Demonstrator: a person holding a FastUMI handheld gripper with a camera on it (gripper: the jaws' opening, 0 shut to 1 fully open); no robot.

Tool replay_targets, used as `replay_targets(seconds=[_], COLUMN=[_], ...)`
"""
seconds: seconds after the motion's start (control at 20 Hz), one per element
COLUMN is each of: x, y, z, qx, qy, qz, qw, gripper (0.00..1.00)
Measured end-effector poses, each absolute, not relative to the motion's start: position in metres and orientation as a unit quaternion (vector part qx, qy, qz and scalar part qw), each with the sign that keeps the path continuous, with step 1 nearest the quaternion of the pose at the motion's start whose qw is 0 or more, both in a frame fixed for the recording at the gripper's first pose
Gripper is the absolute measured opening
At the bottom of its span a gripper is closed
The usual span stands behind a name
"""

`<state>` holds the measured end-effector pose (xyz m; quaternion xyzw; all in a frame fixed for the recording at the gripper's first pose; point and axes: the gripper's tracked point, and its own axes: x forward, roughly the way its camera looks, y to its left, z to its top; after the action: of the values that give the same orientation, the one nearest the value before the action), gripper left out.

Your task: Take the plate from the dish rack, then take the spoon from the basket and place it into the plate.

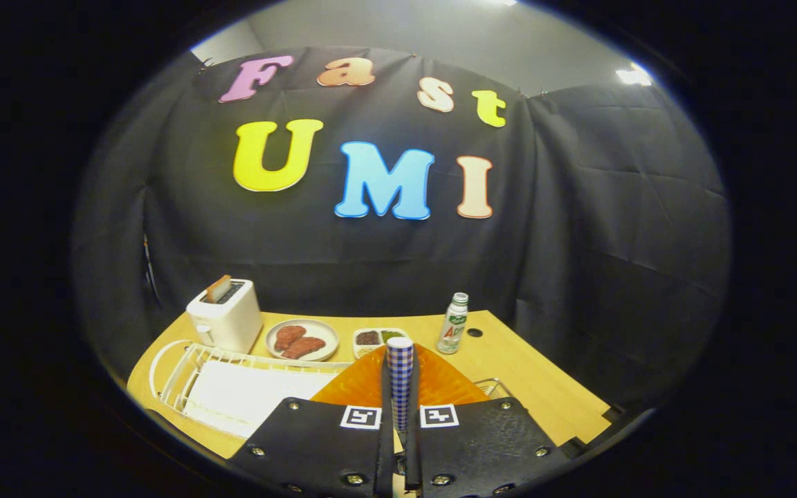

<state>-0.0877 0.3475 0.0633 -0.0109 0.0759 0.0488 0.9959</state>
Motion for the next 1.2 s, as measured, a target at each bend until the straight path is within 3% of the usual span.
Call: replay_targets(seconds=[0.3, 0.75, 1.2], x=[-0.129, -0.15, -0.162], y=[0.408, 0.438, 0.434], z=[0.019, -0.044, -0.093], qx=[-0.035, -0.053, -0.067], qy=[0.097, 0.102, 0.139], qz=[0.118, 0.171, 0.185], qw=[0.988, 0.979, 0.97], gripper=[0.06, 0.06, 0.06])
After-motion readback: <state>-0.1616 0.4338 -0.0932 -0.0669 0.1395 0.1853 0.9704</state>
